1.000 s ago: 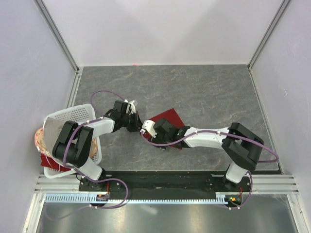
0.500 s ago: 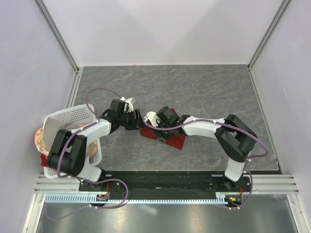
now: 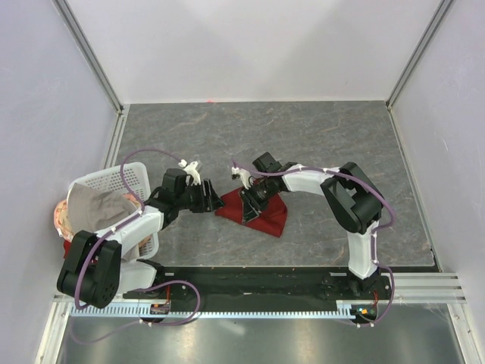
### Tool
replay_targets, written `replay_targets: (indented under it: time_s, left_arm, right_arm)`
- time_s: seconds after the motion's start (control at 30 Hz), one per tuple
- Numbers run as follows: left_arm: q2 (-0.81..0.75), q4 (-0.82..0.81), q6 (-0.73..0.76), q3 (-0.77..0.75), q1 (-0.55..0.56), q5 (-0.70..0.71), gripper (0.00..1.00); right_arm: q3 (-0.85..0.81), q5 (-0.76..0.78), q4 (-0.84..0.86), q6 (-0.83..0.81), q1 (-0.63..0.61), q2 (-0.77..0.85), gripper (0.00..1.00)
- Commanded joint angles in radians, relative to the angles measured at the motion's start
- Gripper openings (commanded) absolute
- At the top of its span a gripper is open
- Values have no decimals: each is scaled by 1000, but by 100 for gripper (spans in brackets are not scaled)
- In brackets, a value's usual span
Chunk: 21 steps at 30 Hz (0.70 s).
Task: Fold the napkin, place the utensils inside, and roll it up
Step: Roll the napkin with the utensil
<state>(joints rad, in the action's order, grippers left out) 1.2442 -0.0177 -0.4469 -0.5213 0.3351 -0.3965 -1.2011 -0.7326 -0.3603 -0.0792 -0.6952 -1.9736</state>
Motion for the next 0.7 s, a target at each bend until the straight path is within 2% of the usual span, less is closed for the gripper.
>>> replay_targets:
  time_s: [0.0,0.4,0.57,0.6,0.67]
  left_arm:
    - [-20,-79,20,27,-1,-31,60]
    - [38,-197,11,61,1,-56,54]
    - [89,-220,8,67,-1,-65,47]
    - [103,-219,7,67,-1,-65,46]
    - [138,-214,-1,69,-1,-64,37]
  right_arm:
    - [-54,-133,-63,30,28,-71,33]
    - [-91,-145,-89,21,37,-137,33]
    - [-97,-137,-94,22,40,-140,36]
    - [-98,-134,-95,24,42,-139,39]
    - [-106,-116,-103,24,43,-136,42]
